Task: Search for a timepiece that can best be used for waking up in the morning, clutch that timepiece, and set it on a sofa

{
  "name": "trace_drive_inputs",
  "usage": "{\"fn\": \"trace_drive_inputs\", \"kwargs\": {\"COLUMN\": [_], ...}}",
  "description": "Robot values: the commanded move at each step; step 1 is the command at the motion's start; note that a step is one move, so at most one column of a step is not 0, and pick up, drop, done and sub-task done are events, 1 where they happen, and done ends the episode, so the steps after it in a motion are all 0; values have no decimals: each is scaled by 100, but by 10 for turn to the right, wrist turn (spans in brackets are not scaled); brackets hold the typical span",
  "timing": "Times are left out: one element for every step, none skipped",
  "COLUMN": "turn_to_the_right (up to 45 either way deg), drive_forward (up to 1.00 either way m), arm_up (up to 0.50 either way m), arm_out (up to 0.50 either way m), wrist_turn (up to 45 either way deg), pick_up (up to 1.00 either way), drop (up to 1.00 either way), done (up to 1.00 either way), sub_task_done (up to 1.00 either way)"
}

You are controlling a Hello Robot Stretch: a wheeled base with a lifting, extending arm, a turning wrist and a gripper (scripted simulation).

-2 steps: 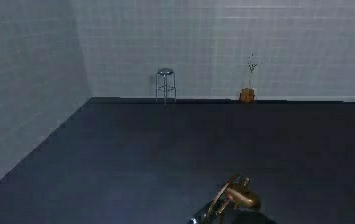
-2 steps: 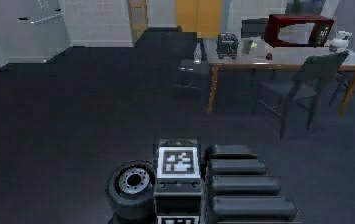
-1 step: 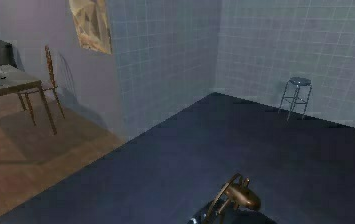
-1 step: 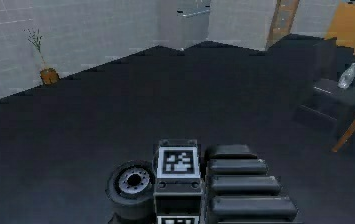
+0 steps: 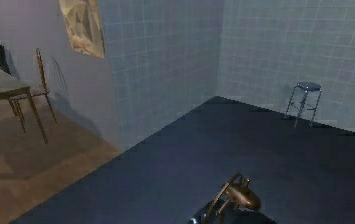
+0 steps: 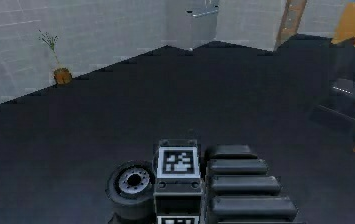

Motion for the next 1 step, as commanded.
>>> {"fn": "trace_drive_inputs", "kwargs": {"turn_to_the_right": [-360], "drive_forward": [0], "arm_up": [0], "arm_out": [0], "wrist_turn": [0], "pick_up": [0], "drop": [0], "done": [0], "sub_task_done": [0]}}
